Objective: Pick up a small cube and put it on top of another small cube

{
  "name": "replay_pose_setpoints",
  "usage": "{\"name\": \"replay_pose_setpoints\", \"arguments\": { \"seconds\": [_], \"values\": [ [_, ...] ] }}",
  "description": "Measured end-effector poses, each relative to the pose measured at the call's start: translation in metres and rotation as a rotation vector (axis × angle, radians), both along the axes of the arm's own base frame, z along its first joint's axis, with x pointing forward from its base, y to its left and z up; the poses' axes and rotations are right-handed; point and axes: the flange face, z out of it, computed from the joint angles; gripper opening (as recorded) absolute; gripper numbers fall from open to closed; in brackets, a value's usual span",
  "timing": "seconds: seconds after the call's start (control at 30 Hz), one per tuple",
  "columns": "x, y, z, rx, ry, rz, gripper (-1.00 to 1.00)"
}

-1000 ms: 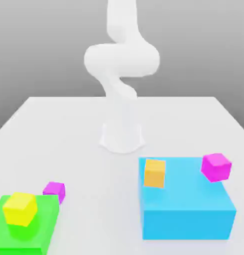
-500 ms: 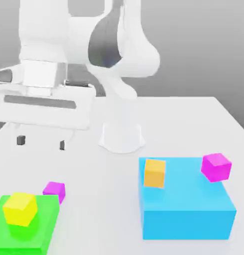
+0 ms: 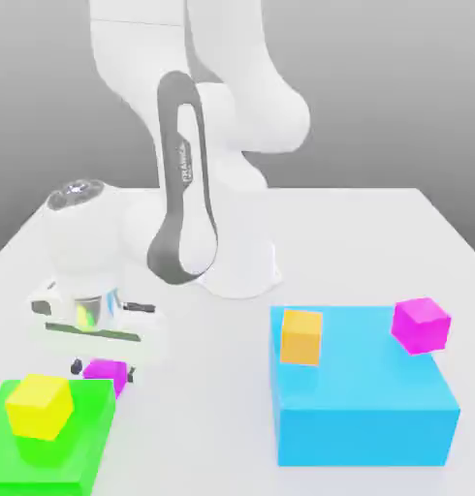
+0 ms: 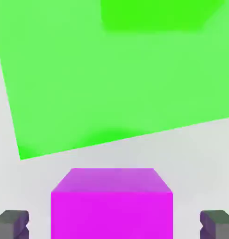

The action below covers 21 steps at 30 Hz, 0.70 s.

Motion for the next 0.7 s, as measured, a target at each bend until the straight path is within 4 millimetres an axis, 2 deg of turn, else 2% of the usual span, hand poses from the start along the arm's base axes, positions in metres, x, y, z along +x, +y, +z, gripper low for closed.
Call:
{"name": "replay_pose_setpoints", "arguments": {
  "seconds": [0.17,0.4,0.53,0.7],
  "values": [
    [0.0,0.0,0.001,0.001,0.0,0.0,-1.0],
    [0.002,0.003,0.059,0.003,-0.001,0.0,-1.0],
    [0.038,0.063,0.1,0.024,-0.014,0.004,-1.0],
    [0.06,0.148,0.152,0.038,-0.015,-0.029,-1.0]
  ]
}}
